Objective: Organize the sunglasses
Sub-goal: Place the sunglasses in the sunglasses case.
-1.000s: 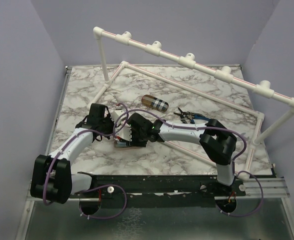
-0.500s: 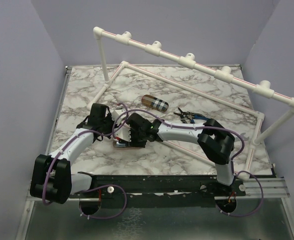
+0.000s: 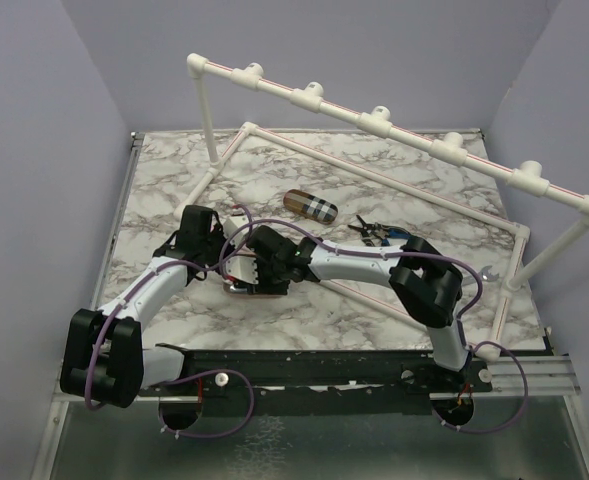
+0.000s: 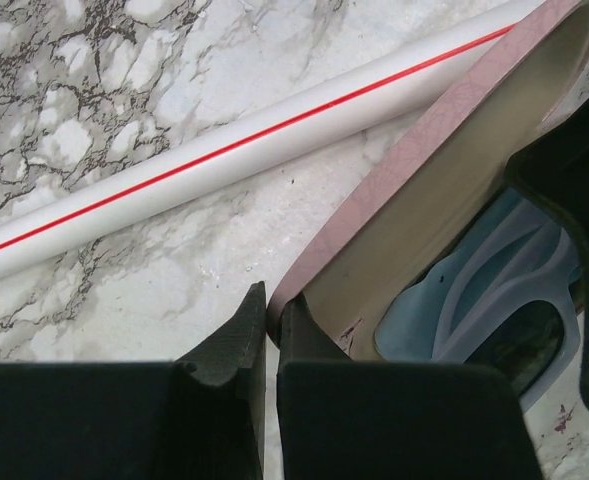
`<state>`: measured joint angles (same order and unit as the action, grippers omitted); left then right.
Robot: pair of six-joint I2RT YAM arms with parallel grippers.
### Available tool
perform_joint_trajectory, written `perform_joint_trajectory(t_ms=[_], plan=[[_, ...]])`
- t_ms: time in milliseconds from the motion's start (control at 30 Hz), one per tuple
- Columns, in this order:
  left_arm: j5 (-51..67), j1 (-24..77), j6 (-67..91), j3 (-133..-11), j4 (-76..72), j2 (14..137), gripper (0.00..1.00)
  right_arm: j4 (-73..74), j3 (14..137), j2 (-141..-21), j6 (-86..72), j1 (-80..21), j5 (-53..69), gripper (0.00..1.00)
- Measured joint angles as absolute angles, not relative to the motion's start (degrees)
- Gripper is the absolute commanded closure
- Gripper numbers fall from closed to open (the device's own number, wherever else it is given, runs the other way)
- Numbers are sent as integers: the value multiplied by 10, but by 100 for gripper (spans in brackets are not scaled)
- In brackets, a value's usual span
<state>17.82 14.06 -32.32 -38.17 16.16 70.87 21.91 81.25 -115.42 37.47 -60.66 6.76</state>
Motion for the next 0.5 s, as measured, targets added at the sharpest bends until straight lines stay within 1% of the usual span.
perform_joint_trajectory(t_ms=[100, 200, 500], plan=[[176, 141, -322, -380, 159, 709, 100, 229, 821, -1159, 375, -608, 69, 43], [175, 141, -322, -378, 154, 708, 100, 229, 821, -1160, 373, -609, 69, 40], [175, 141, -323, -370, 142, 704, 100, 228, 821, -1158, 373, -611, 62, 38]])
